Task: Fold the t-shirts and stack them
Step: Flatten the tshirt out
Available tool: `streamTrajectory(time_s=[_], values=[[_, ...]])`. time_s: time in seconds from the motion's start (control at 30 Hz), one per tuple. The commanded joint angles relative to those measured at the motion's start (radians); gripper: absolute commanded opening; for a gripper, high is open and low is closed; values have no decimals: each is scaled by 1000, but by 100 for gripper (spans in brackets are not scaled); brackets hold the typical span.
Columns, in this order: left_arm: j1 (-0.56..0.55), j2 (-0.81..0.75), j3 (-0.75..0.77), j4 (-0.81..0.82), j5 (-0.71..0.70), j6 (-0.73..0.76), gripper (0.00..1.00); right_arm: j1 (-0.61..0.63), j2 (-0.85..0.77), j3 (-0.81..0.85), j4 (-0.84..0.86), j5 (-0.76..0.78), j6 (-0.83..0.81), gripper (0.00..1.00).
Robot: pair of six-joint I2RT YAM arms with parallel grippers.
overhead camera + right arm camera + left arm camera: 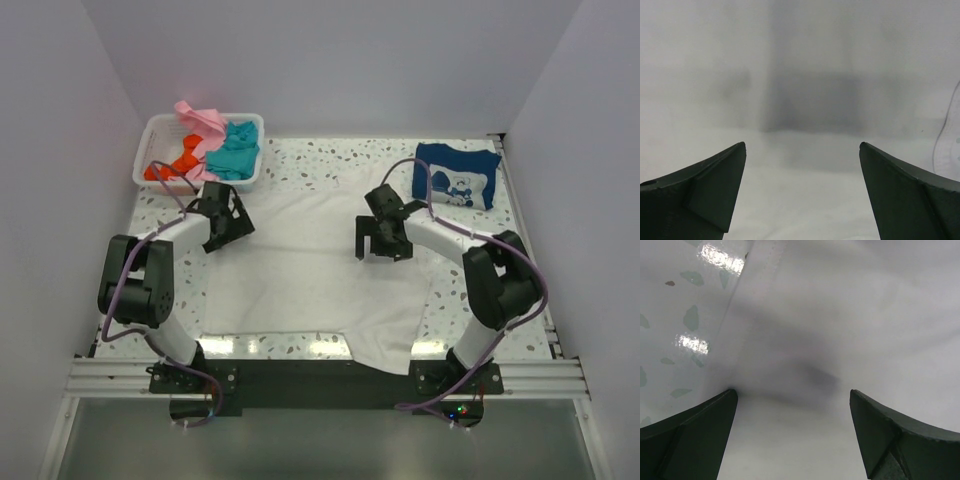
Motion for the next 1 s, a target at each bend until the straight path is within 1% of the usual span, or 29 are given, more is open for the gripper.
streamTrajectory(time_s=[0.0, 0.13, 0.23, 0.27, 0.33, 0.37, 0.4, 0.43, 0.47, 0.5, 0.53, 0.57, 0.6, 0.63, 0.73, 0.83, 0.87, 0.97], values=[[15, 5, 23, -24, -9, 29, 100, -4, -73, -6, 14, -13, -16, 99], [15, -57, 34, -50, -3, 26, 100, -4, -111, -6, -8, -13, -24, 99], [15, -149, 9, -84, 12, 5, 100, -4, -155, -20, -8, -24, -24, 99], [15, -209, -1, -99, 17, -3, 100, -4, -180, -31, -8, -25, -24, 99], [15, -278, -52, -140, 30, -52, 100, -4, -206, -46, -13, -25, -24, 99], [14, -345, -73, -153, 50, -64, 100, -5, -218, -62, -14, -25, -21, 99], [12, -378, -119, -194, 55, -99, 100, -4, -244, -71, -13, -25, -19, 99], [11, -448, -173, -219, 53, -120, 100, -5, -258, -94, -13, -31, -18, 99], [4, -485, -173, -237, 60, -138, 100, -4, -269, -106, -13, -36, -16, 99], [-2, -522, -234, -265, 69, -178, 100, -5, -293, -117, -10, -41, -15, 99], [-12, -559, -265, -274, 76, -196, 100, -4, -301, -126, -8, -51, -13, 99], [-46, -628, -291, -286, 86, -218, 100, -4, -310, -144, -6, -57, -15, 99], [-74, -657, -328, -330, 81, -276, 100, -4, -324, -152, 1, -64, -13, 99], [-145, -711, -340, -357, 46, -313, 100, -4, -329, -158, 4, -73, -15, 99], [-245, -795, -379, -469, 9, -446, 100, -5, -343, -175, 10, -88, -21, 99], [-252, -876, -449, -535, -11, -532, 100, -4, -349, -186, 17, -105, -25, 99], [-252, -887, -481, -551, -47, -558, 100, -4, -349, -192, 20, -113, -27, 99], [-253, -883, -514, -544, -26, -607, 100, -4, -343, -194, 18, -122, -36, 99]])
